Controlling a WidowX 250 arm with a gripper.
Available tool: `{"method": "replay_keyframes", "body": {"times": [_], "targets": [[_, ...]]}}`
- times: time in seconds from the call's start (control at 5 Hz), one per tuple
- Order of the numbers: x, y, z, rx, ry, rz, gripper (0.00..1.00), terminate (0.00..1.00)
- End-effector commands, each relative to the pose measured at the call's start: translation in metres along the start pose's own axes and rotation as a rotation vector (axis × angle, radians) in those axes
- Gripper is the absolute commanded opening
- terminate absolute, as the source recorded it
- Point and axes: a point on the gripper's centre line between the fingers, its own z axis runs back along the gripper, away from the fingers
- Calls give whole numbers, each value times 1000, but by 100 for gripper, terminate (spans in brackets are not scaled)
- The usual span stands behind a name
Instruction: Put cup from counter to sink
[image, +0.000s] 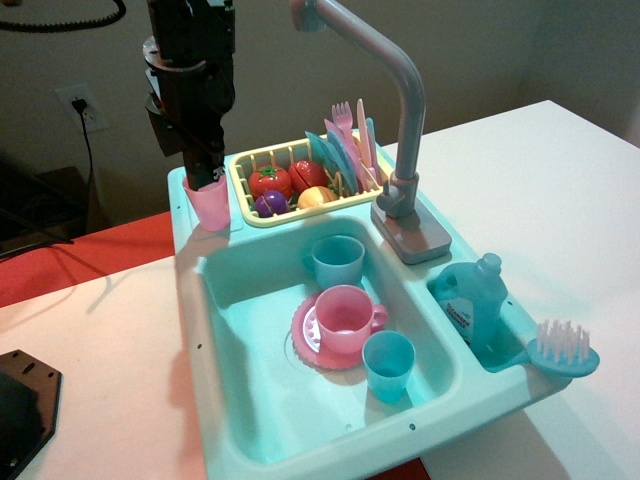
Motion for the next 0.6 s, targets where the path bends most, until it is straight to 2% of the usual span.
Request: {"method": "replay_keyframes", "body": {"times": [0.0,0.4], "targets": [[0,0,0,0,0,0,100,0],[1,-13,-7,10,-9,29,100,0]]}}
